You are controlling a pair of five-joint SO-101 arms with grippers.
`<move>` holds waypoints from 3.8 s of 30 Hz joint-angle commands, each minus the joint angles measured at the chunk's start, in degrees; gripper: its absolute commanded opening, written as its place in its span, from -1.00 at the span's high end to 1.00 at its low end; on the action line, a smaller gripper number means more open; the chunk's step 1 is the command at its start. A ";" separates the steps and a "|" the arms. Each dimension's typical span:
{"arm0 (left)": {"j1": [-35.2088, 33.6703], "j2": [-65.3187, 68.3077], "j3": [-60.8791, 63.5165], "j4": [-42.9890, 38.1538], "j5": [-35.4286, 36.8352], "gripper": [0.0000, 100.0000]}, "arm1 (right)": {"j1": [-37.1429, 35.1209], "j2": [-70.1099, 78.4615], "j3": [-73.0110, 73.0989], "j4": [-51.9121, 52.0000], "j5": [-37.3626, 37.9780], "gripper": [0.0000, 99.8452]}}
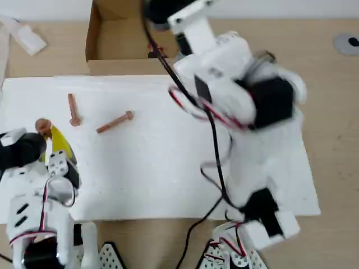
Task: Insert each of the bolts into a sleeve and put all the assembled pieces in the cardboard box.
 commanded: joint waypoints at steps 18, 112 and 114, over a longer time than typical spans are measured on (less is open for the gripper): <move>18.90 -0.40 1.23 -21.63 0.62 0.99 | -8.48 -49.01 65.19 -24.70 -5.27 0.98; 41.05 20.53 -8.44 -24.18 3.52 0.98 | -18.86 -86.29 138.68 -81.41 -10.37 0.98; 41.14 20.53 -8.53 -22.59 1.58 0.92 | -18.86 -86.29 138.68 -81.41 -10.37 0.98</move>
